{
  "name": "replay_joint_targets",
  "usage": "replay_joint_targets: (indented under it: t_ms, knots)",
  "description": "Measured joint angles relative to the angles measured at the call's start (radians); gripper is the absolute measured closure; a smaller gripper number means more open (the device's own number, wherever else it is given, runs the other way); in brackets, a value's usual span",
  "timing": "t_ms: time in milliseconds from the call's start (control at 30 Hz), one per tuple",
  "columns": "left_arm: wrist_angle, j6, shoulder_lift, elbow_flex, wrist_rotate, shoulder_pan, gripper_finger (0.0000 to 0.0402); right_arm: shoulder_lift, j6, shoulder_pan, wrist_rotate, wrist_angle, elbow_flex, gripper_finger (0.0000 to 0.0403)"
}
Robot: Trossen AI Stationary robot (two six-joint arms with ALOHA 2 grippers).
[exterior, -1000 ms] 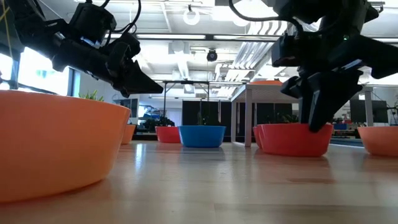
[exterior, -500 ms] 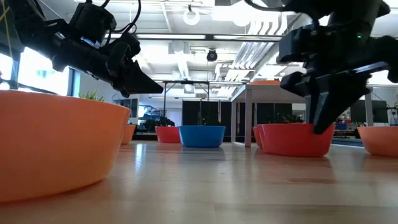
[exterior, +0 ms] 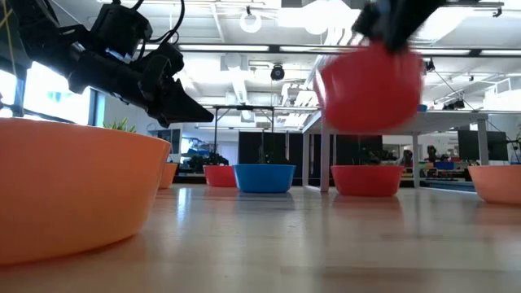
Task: Pick & Place Mini bowls
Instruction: Put the red bowl on the shelf
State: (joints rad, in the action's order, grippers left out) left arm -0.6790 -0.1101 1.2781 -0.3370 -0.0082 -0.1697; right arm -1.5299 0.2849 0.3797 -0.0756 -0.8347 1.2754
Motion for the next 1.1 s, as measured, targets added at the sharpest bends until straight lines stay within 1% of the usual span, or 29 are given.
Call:
replay_joint_targets:
  t_ms: [100,233,300,400,533,633,700,767,900,1100]
  knots:
    - [0.0,0.0,0.0,0.0,0.0,0.0,0.0381,0.0,0.027,-0.011,-0.073,-0.19,0.163,0.0399]
    - [0.0,0.0,0.0,0.0,0.0,0.0,0.0381,0.002,0.055,-0.08,-0.193,-0.469,0.362,0.0401]
    - [0.0,0.0,0.0,0.0,0.0,0.0,0.0381,0.002,0.055,-0.145,-0.246,-0.59,0.434,0.0401]
    - [0.0,0.0,0.0,0.0,0.0,0.0,0.0381,0.003,0.029,-0.288,-0.259,-0.693,0.497,0.0401]
    - [0.0,0.0,0.0,0.0,0.0,0.0,0.0381,0.003,-0.066,-0.488,-0.248,-0.73,0.49,0.0401]
    - [0.0,0.0,0.0,0.0,0.0,0.0,0.0381,0.007,-0.136,-0.619,-0.211,-0.729,0.439,0.0401]
    - [0.0,0.0,0.0,0.0,0.0,0.0,0.0381,0.021,-0.173,-0.686,-0.184,-0.704,0.396,0.0402]
    - [0.0,0.0,0.0,0.0,0.0,0.0,0.0381,0.048,-0.194,-0.734,-0.161,-0.659,0.356,0.0401]
    - [0.0,0.0,0.0,0.0,0.0,0.0,0.0381,0.094,-0.225,-0.785,-0.11,-0.557,0.29,0.0401]
    - [0.0,0.0,0.0,0.0,0.0,0.0,0.0381,0.099,-0.244,-0.827,-0.063,-0.525,0.194,0.0398]
